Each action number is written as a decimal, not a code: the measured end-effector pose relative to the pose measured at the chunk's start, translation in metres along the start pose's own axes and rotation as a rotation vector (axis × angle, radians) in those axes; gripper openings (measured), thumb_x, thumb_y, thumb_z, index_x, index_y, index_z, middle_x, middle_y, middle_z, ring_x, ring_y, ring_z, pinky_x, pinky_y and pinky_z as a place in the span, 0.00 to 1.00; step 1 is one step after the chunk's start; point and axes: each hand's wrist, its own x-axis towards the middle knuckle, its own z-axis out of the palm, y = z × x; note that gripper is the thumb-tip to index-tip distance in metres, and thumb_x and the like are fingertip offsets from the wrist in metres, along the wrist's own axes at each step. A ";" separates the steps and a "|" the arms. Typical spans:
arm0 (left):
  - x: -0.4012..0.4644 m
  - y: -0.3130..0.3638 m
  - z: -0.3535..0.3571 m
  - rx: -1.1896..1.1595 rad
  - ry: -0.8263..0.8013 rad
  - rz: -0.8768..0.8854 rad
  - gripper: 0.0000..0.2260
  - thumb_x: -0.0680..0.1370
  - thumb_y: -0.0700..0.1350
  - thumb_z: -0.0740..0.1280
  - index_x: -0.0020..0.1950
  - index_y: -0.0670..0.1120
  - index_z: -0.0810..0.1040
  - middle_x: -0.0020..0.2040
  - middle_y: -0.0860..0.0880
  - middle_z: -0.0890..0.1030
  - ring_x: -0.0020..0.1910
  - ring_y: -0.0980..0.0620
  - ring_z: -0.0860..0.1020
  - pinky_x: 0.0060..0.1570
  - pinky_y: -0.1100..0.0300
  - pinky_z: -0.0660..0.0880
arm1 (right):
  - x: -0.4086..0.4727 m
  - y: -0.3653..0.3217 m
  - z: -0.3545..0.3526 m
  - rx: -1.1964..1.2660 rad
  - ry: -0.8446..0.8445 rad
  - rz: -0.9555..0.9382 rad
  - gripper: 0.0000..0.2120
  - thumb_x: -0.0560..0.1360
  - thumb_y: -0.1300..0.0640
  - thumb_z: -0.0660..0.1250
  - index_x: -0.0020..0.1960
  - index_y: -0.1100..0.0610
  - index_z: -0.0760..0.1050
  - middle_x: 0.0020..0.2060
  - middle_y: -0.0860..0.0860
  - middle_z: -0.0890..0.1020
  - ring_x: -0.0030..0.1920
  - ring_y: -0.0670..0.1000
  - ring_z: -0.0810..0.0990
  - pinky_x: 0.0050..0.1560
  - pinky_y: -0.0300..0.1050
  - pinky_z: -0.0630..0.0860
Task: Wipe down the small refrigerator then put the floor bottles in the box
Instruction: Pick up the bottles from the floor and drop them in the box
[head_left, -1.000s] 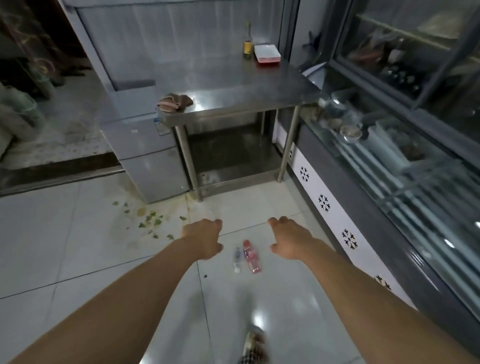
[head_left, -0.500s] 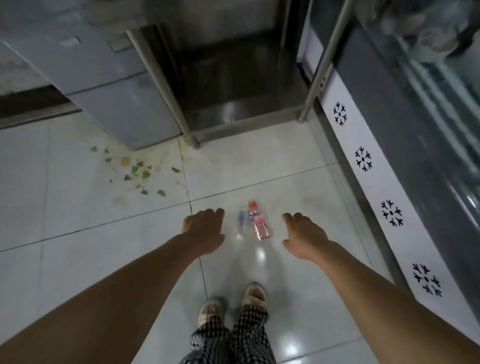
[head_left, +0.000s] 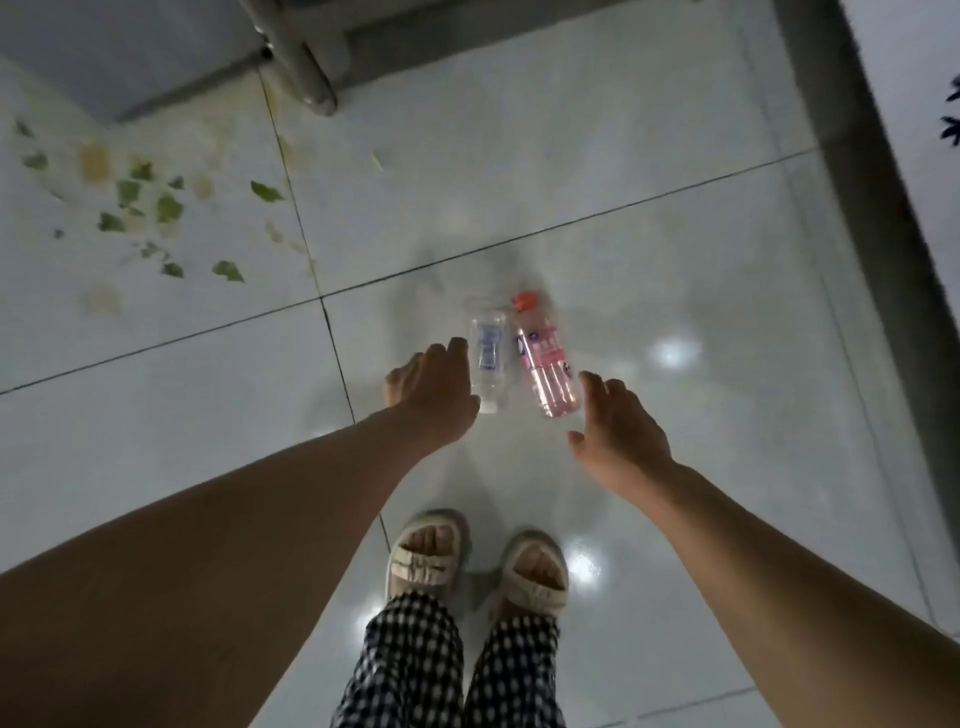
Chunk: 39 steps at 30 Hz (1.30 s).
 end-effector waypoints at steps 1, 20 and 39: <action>0.017 -0.003 0.015 -0.001 0.001 -0.020 0.21 0.77 0.49 0.65 0.66 0.45 0.64 0.59 0.46 0.75 0.59 0.45 0.74 0.53 0.53 0.68 | 0.015 0.002 0.015 0.006 0.017 -0.002 0.29 0.77 0.55 0.62 0.74 0.57 0.54 0.61 0.57 0.69 0.61 0.57 0.70 0.53 0.48 0.71; 0.174 0.007 0.171 -0.412 0.203 -0.250 0.29 0.71 0.55 0.72 0.62 0.45 0.61 0.59 0.43 0.75 0.57 0.40 0.76 0.46 0.52 0.68 | 0.169 0.021 0.148 0.108 0.335 0.155 0.43 0.73 0.41 0.67 0.75 0.58 0.48 0.59 0.58 0.74 0.57 0.57 0.75 0.49 0.49 0.73; 0.027 0.029 -0.015 -0.212 0.216 -0.088 0.26 0.71 0.52 0.71 0.62 0.45 0.63 0.59 0.43 0.76 0.57 0.41 0.76 0.54 0.50 0.71 | 0.006 0.001 -0.018 0.038 0.358 0.205 0.36 0.72 0.38 0.65 0.70 0.57 0.56 0.53 0.53 0.75 0.50 0.52 0.77 0.43 0.43 0.73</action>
